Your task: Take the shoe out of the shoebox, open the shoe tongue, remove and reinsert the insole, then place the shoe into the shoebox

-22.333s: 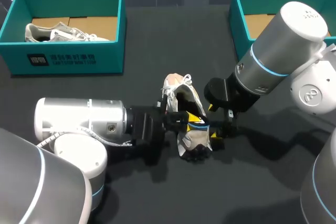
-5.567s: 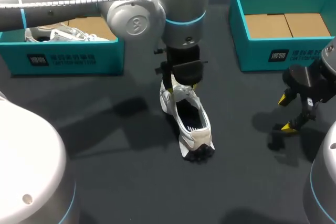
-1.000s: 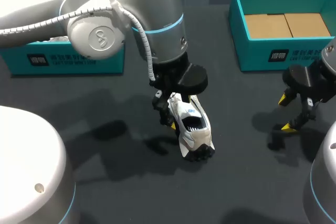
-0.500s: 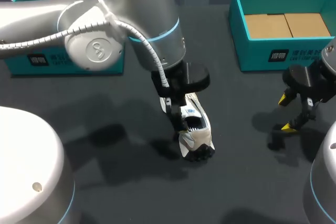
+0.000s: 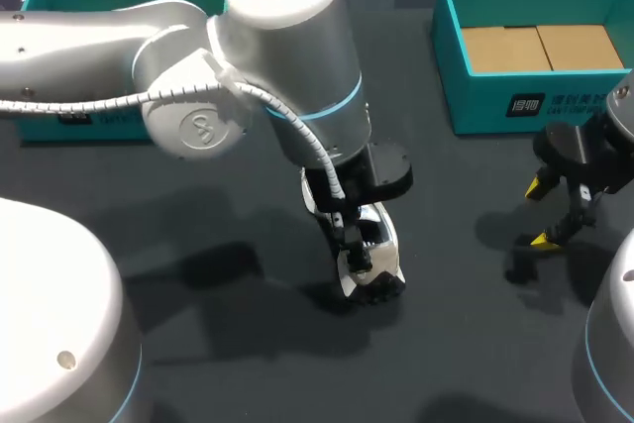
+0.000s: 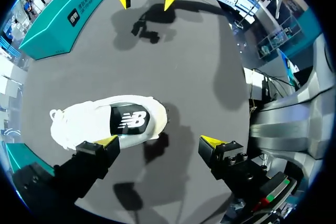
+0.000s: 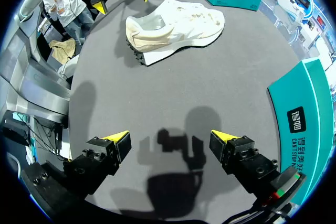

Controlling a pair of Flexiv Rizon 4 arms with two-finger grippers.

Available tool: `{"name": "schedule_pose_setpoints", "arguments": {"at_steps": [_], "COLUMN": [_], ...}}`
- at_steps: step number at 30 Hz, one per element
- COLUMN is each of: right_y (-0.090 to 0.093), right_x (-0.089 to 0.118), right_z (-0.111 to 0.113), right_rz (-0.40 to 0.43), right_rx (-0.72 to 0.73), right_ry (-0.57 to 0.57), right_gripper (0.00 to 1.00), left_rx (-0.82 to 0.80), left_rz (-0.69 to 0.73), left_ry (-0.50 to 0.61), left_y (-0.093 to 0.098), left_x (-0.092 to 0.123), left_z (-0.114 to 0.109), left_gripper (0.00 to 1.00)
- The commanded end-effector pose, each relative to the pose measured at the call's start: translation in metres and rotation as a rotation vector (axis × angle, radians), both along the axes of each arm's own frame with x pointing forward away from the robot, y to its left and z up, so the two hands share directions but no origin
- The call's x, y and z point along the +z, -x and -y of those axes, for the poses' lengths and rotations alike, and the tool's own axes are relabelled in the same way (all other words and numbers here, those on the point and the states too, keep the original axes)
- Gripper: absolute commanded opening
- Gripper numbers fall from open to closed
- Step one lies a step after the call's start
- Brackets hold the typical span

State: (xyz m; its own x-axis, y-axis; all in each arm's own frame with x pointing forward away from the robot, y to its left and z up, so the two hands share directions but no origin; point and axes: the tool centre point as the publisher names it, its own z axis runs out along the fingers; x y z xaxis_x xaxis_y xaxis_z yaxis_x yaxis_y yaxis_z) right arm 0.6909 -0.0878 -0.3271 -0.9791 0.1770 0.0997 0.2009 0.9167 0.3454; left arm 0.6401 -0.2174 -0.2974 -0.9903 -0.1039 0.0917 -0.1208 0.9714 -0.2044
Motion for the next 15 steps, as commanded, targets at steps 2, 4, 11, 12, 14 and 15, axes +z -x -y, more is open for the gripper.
{"name": "schedule_pose_setpoints", "arguments": {"at_steps": [2,4,11,12,14,15], "right_y": [0.001,0.001,0.001,0.001,0.001,0.001], "right_x": [0.000,0.000,0.000,0.000,0.000,0.000], "right_z": [0.000,0.000,0.000,0.000,0.000,0.000], "right_rz": [0.002,0.002,0.002,0.002,0.002,0.002], "right_rx": [0.000,0.000,0.000,0.000,0.000,0.000], "right_ry": [0.002,0.002,0.002,0.002,0.002,0.002], "right_gripper": [1.00,1.00,1.00,1.00,1.00,1.00], "left_rx": [0.021,0.019,0.020,0.024,0.024,0.027], "left_rz": [-0.003,-0.019,-0.015,-0.008,-0.007,-0.004], "left_ry": [-0.037,-0.044,-0.069,-0.076,-0.082,-0.088], "left_y": [0.004,0.005,0.009,0.009,0.009,0.010], "left_x": [-0.017,-0.022,-0.037,-0.038,-0.041,-0.043], "left_z": [0.024,0.028,0.039,0.040,0.042,0.042], "left_gripper": [1.00,1.00,0.99,0.98,0.96,0.94]}}
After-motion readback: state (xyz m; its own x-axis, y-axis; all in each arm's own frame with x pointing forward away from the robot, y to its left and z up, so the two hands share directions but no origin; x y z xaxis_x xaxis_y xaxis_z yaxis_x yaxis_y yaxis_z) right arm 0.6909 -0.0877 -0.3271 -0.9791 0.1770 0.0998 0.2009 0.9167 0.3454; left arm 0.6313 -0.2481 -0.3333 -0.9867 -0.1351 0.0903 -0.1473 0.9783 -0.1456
